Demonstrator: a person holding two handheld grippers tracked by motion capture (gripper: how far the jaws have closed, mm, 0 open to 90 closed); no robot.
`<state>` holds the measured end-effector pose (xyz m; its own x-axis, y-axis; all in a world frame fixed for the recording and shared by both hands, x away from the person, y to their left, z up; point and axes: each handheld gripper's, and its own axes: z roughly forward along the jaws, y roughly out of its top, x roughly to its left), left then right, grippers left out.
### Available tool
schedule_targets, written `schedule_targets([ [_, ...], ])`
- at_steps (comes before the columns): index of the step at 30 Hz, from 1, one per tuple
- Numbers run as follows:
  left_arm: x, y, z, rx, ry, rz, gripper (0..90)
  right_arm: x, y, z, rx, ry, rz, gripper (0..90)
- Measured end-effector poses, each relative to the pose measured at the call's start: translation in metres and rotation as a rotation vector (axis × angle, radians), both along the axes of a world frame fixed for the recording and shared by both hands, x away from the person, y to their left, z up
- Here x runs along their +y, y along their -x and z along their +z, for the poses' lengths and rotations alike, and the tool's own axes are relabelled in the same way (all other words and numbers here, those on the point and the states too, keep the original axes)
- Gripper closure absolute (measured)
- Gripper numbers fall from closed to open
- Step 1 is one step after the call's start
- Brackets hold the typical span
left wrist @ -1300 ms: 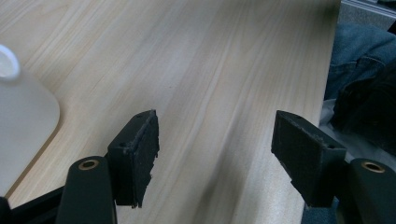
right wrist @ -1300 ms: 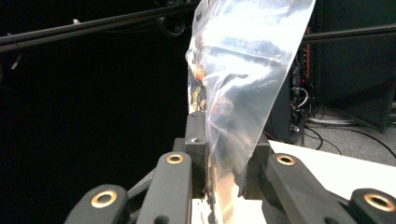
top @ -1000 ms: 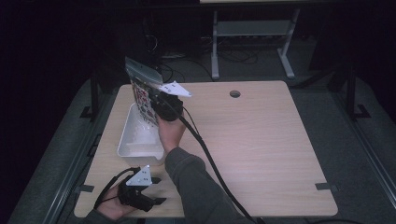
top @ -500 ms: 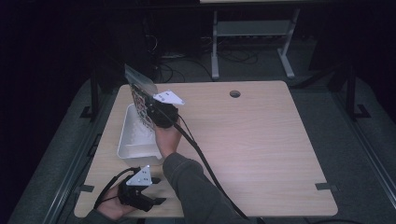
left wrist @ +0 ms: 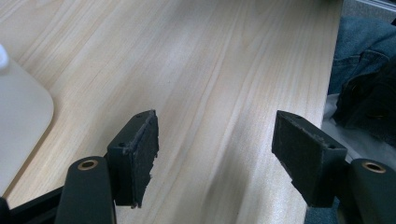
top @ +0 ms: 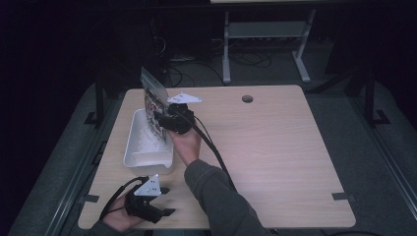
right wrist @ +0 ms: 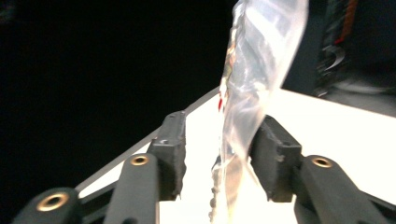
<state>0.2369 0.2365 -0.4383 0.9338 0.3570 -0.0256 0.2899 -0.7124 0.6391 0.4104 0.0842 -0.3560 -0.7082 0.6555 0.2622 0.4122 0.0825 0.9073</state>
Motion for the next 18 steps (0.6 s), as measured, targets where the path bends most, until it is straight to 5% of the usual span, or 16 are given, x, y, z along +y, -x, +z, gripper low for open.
schedule_targets([
  [5,0.0,0.0,0.0,0.001,-0.001,-0.002,31.0,0.007,-0.013,-0.003,0.034,0.059,0.076,64.3],
  [13,-0.001,0.001,-0.001,0.001,-0.001,-0.001,31.0,0.011,-0.005,-0.001,-0.025,0.185,-0.009,73.1],
  [18,-0.001,0.001,-0.001,-0.001,-0.004,-0.002,31.0,0.012,0.002,-0.003,-0.02,0.17,-0.083,73.5],
])
